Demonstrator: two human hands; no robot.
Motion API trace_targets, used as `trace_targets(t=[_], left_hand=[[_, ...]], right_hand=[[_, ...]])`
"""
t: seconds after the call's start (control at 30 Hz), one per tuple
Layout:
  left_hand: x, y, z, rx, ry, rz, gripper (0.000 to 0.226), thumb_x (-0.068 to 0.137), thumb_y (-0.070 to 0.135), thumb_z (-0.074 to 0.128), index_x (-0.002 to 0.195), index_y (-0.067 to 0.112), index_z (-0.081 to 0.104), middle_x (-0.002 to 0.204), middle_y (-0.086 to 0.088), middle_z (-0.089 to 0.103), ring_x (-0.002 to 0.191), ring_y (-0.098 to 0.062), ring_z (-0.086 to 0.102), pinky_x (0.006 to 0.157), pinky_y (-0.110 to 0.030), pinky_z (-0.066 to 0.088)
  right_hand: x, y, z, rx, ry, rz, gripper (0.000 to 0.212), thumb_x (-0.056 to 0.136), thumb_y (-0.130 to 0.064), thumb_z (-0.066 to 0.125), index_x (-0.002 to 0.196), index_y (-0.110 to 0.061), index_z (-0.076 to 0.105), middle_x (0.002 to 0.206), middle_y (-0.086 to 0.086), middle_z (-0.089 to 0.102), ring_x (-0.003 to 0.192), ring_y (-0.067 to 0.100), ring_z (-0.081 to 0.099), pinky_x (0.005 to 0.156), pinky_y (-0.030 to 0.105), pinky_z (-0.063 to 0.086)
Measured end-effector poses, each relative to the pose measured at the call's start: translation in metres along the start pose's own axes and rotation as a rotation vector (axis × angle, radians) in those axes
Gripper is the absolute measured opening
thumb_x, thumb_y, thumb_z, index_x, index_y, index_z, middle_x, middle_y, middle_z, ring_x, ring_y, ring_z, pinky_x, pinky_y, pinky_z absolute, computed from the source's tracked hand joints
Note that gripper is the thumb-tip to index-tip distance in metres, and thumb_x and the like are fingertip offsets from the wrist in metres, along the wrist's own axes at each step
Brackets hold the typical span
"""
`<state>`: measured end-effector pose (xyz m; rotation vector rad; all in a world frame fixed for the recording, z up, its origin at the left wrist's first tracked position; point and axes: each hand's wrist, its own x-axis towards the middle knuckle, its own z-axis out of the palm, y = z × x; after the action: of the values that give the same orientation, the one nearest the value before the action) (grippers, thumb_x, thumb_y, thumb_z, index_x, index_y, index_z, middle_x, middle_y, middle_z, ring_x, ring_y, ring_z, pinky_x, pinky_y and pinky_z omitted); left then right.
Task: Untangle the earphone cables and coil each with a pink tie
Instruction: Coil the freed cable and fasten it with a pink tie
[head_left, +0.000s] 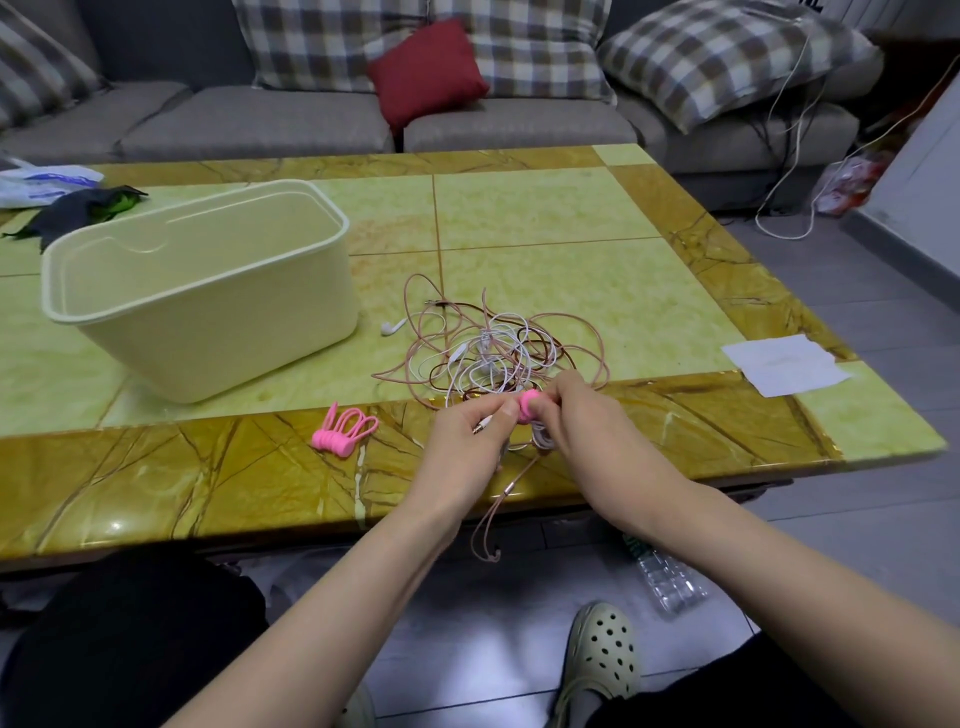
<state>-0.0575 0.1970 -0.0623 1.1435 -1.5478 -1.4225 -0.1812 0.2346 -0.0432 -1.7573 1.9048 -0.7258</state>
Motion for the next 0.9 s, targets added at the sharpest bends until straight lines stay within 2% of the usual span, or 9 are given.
trace_targets(t=[0.1,0.17,0.23,0.4,0.47,0.53,0.67,0.83,0.9], left_hand=[[-0.001,0.002,-0.002,0.030,-0.035,0.037,0.017,0.092,0.015,0.056,0.084,0.024,0.068,0.051,0.018,0.054,0.050,0.004,0.047,0.050,-0.007,0.035],[0.000,0.002,-0.003,0.043,-0.027,0.063,0.009,0.088,0.016,0.063,0.087,0.020,0.071,0.056,0.023,0.061,0.053,0.012,0.051,0.051,-0.004,0.036],[0.001,0.002,-0.004,0.058,-0.022,0.085,0.007,0.087,0.015,0.064,0.088,0.015,0.072,0.050,0.023,0.058,0.049,0.012,0.050,0.048,-0.004,0.034],[0.004,-0.001,-0.007,0.089,-0.020,0.066,0.009,0.089,0.016,0.062,0.091,0.015,0.071,0.052,0.023,0.056,0.051,0.012,0.050,0.052,-0.005,0.034],[0.005,-0.001,-0.007,0.063,-0.033,0.045,0.011,0.089,0.012,0.060,0.086,0.018,0.068,0.050,0.024,0.056,0.051,0.012,0.050,0.051,-0.005,0.034],[0.004,-0.001,-0.008,0.052,-0.048,0.045,0.017,0.090,0.010,0.059,0.080,0.022,0.064,0.051,0.025,0.057,0.052,0.012,0.050,0.052,-0.005,0.035],[0.003,-0.005,-0.007,0.027,-0.065,0.080,0.015,0.091,0.012,0.057,0.083,0.024,0.062,0.068,0.023,0.062,0.064,0.010,0.052,0.064,-0.015,0.038],[0.004,-0.004,-0.009,0.094,-0.055,0.133,0.016,0.091,0.013,0.057,0.089,0.028,0.062,0.088,0.018,0.064,0.081,0.007,0.056,0.079,-0.028,0.046],[0.005,-0.003,-0.011,0.132,-0.030,0.138,0.016,0.090,0.014,0.060,0.086,0.029,0.063,0.087,0.017,0.065,0.079,0.007,0.056,0.078,-0.030,0.047]], right_hand=[[0.000,-0.001,-0.003,0.029,-0.026,0.030,0.018,0.101,-0.033,0.036,0.088,-0.020,0.039,0.077,-0.002,0.059,0.070,0.013,0.052,0.067,0.035,0.040],[0.001,0.000,-0.004,0.023,-0.033,0.029,0.020,0.100,-0.031,0.038,0.083,-0.023,0.039,0.076,-0.003,0.061,0.068,0.004,0.051,0.062,0.027,0.040],[0.002,0.002,-0.003,0.049,0.005,0.038,0.023,0.098,-0.031,0.044,0.077,-0.025,0.039,0.072,-0.006,0.059,0.065,-0.001,0.051,0.055,0.015,0.037],[0.002,0.004,-0.001,0.224,0.059,0.070,0.016,0.093,-0.033,0.054,0.094,-0.017,0.050,0.079,-0.002,0.063,0.074,0.007,0.062,0.063,0.012,0.042],[0.001,0.004,0.002,0.238,0.014,0.051,0.016,0.093,-0.033,0.054,0.097,-0.017,0.054,0.082,-0.001,0.068,0.079,0.012,0.064,0.077,0.024,0.049],[-0.001,0.003,0.002,0.282,0.005,0.045,0.012,0.091,-0.031,0.058,0.093,-0.019,0.058,0.081,0.000,0.070,0.077,0.013,0.067,0.079,0.035,0.054],[0.002,0.002,0.001,0.372,0.031,0.055,0.005,0.087,-0.023,0.064,0.088,-0.020,0.061,0.075,0.003,0.069,0.069,0.012,0.068,0.074,0.036,0.057],[0.006,0.003,0.000,0.347,0.100,0.050,0.016,0.086,-0.013,0.066,0.098,-0.018,0.056,0.081,0.004,0.069,0.076,0.015,0.068,0.078,0.041,0.056],[0.007,0.003,0.000,0.289,0.142,0.002,0.017,0.086,-0.012,0.065,0.097,-0.019,0.055,0.087,0.000,0.067,0.084,0.015,0.066,0.078,0.040,0.055]])
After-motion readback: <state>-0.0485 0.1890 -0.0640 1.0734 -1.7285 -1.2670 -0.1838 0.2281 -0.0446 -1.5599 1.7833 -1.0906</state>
